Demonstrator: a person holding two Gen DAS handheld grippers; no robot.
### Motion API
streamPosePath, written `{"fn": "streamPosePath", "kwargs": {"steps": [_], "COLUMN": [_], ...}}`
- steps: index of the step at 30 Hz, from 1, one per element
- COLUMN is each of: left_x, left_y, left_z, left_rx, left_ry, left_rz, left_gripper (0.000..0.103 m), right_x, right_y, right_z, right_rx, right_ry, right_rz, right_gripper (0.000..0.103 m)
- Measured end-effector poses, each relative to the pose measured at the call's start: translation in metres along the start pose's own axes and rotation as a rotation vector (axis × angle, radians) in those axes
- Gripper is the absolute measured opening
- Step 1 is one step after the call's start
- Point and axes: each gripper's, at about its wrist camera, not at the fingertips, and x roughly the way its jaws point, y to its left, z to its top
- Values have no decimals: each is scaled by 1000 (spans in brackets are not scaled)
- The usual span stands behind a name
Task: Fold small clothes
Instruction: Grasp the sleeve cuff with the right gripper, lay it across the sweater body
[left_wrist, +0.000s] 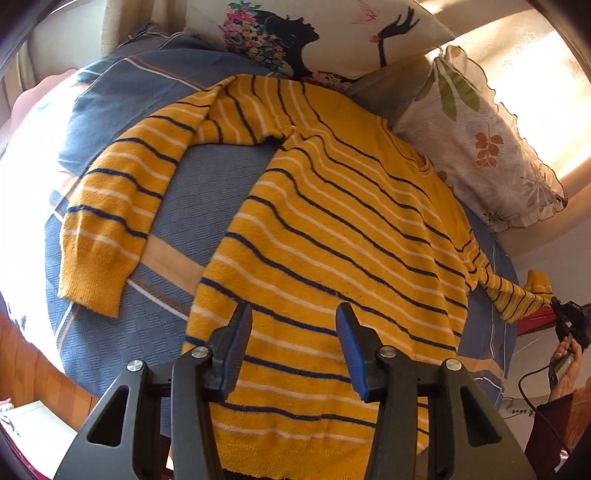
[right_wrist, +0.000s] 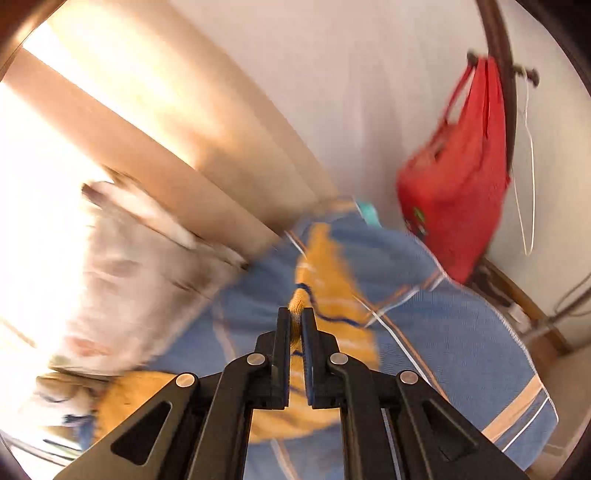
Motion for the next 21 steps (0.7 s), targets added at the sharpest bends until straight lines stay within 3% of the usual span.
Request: {"fn": "streamPosePath", "kwargs": {"steps": [4,9,12,13,14,15,21], "left_x": [11,32,38,40,41,41,34], "left_y": [-21,-38,-54,-59,-65,-70,-77], "left_z": [0,-2,-3,-4,-5,-7,-20], "left_rx": [58,99,139,154,170,184,234], "left_ry": [26,93,116,119,122,124,107], "left_rz": [-22,-36,-40,-43,-46,-48,-30], "left_gripper": [46,46,46,46,46,46,46], "right_x": [-48,-53,-49,-50,-47,-43,7], "right_y": [-39,-123,-139,-137,-125,-106,11], "right_z": [-41,-105,-124,-124,-123,-121,-115], "right_rx": [52,168,178,138,83,-5,-587], "right_ry": [-35,66,102,105,105,92,43], "right_rz": [60,-120,-102,-91,-84,-83,-187], "right_gripper": [1,5,8,16,42,63,64]}}
